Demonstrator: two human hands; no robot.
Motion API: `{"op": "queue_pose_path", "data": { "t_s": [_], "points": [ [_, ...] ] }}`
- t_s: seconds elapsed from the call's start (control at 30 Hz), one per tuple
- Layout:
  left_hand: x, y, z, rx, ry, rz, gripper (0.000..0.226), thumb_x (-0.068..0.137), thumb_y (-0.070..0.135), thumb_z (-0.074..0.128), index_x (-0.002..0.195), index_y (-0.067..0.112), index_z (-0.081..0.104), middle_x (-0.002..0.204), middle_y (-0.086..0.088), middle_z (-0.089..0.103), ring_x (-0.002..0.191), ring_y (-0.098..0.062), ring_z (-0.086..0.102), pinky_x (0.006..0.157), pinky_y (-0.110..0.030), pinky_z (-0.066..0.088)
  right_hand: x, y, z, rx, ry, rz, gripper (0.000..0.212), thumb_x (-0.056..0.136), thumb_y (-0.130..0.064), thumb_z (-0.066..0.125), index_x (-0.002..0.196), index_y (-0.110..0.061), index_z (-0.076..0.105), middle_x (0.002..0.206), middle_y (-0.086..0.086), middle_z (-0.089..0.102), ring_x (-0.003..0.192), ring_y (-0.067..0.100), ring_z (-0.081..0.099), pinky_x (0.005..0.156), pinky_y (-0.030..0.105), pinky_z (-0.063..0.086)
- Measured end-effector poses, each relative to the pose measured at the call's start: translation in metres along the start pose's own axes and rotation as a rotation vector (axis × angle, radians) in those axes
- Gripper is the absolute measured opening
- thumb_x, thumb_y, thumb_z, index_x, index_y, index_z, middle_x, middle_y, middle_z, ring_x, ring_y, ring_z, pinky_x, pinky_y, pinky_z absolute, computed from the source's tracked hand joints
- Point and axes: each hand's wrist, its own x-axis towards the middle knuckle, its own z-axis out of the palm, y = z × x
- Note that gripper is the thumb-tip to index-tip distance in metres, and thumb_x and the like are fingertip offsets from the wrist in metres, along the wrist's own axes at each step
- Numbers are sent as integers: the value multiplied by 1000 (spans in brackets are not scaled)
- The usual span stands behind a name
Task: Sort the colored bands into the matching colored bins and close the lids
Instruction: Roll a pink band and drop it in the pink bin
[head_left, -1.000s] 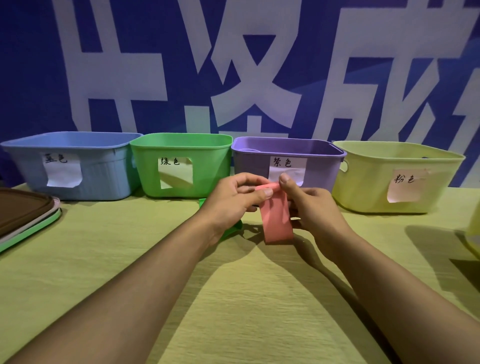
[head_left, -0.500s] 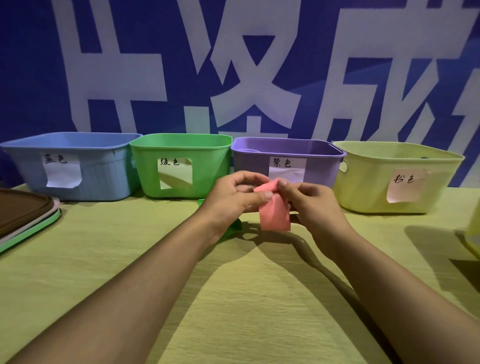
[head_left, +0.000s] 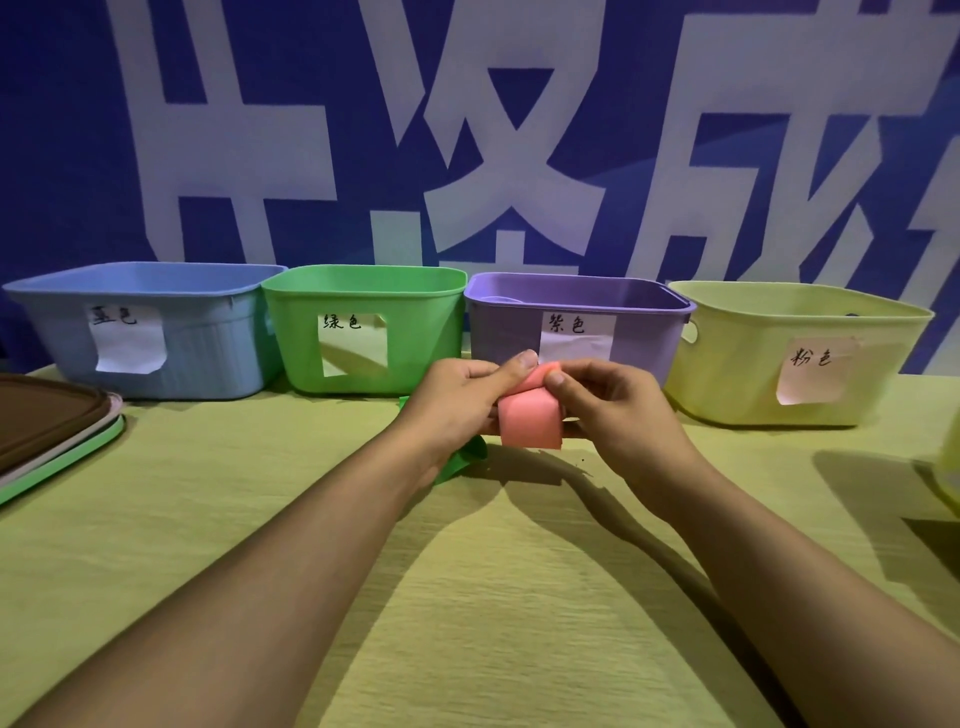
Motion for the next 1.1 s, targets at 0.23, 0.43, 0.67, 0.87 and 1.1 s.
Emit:
{"op": "queue_pose_path", "data": {
  "t_s": [0.23,0.43,0.67,0.87,1.1],
  "points": [
    [0,0,0,-17,6,83,39,92,41,72,99,3,78,98,-19,77,79,-18,73,79,-33,58,-3,-2,0,106,-25,47,18,102,-24,61,112,-18,74,104,2,77,96,14,72,70,26,60],
    [3,1,0,-87,2,101,33,87,35,77,102,6,78,98,-10,78,90,-22,75,86,-36,61,-7,-9,2,218,-85,204,33,106,-41,49,112,-16,71,107,13,75,98,28,74,75,38,63],
    [2,-3,1,-64,-24,122,32,74,36,84,98,16,79,103,-9,77,102,-26,73,92,-43,60,-5,-9,0,106,-41,254,52,97,-63,48,107,-17,71,97,7,79,90,21,77,79,39,64],
    [4,-7,2,-41,-46,143,31,73,30,85,100,18,78,102,-5,79,105,-23,73,95,-41,58,-6,-11,-2,52,3,251,54,91,-63,59,102,-12,73,87,8,79,81,20,78,67,28,60],
    [4,-7,1,-31,-56,154,28,77,18,86,104,17,76,101,-3,79,105,-21,73,96,-38,57,-7,-10,-3,78,7,195,42,93,-51,66,99,-11,77,87,10,78,81,22,75,71,29,60]
  ]
}}
